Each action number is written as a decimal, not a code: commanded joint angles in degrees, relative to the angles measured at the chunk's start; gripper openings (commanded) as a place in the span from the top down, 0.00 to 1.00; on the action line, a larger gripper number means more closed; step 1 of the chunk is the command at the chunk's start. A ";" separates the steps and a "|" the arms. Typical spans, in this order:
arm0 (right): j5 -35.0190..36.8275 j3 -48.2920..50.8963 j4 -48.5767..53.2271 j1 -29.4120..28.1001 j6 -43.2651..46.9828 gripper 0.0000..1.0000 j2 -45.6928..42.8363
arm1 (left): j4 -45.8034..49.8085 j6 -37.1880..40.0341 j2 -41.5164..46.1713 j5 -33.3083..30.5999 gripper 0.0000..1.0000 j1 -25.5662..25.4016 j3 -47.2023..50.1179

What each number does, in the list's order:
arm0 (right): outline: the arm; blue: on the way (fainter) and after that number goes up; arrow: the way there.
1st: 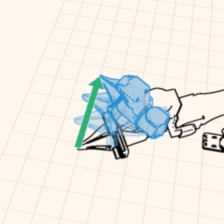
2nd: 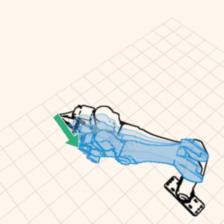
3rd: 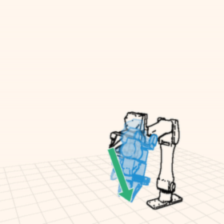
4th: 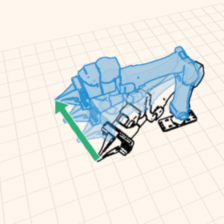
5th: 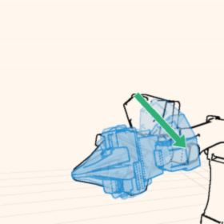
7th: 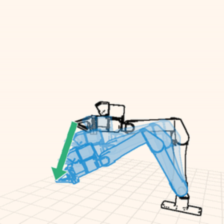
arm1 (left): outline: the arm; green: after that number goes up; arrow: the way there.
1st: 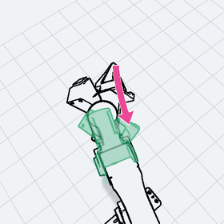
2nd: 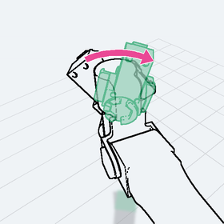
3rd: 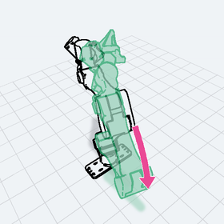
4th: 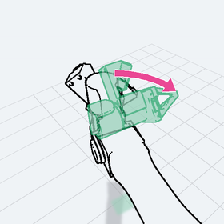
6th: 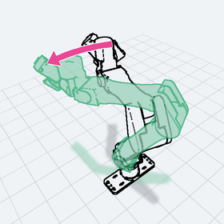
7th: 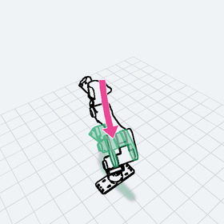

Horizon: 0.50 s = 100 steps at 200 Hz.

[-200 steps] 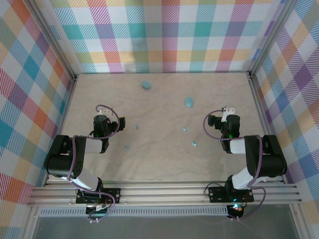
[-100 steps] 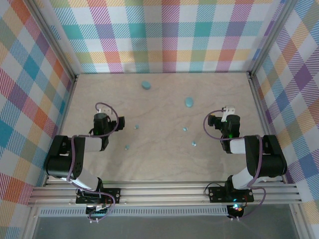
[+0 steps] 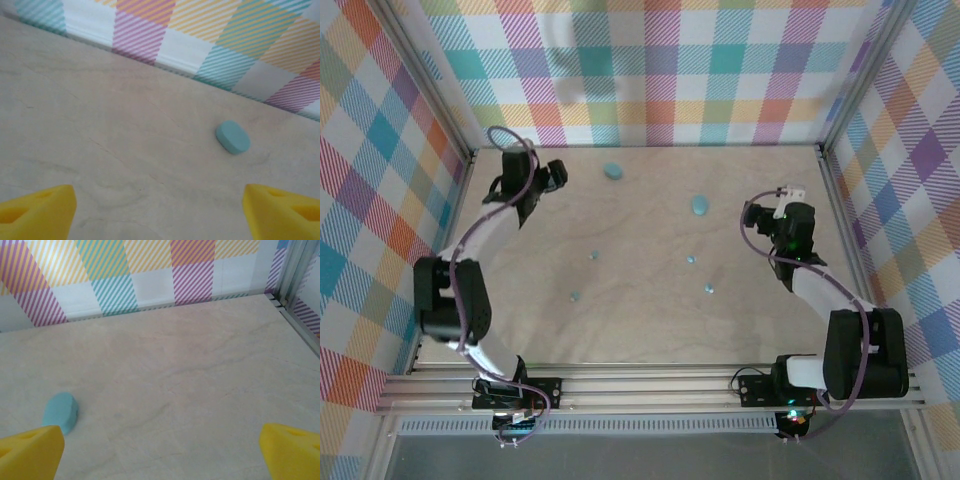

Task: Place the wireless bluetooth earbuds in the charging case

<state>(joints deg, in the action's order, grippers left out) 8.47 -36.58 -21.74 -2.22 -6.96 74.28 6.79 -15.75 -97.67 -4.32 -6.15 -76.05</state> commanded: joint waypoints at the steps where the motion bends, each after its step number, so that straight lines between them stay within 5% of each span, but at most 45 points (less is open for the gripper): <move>1: -2.38 -4.20 11.09 -0.20 -5.08 0.00 0.12 | 18.25 -6.99 -8.89 -1.52 0.19 -4.39 -11.38; 37: -6.72 -6.35 13.79 -1.07 -9.57 0.01 0.43 | 31.91 -11.56 -25.23 -5.74 0.25 -9.27 -33.90; 100: -11.71 -7.62 14.62 -4.31 -12.89 0.00 2.53 | 40.38 -16.23 -45.94 -8.11 0.31 -13.08 -63.62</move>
<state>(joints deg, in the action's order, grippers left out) -0.14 -41.80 -8.51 -5.41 -17.61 75.75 40.58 -28.93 -139.44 -9.98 -19.05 -131.04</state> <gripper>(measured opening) 0.996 0.698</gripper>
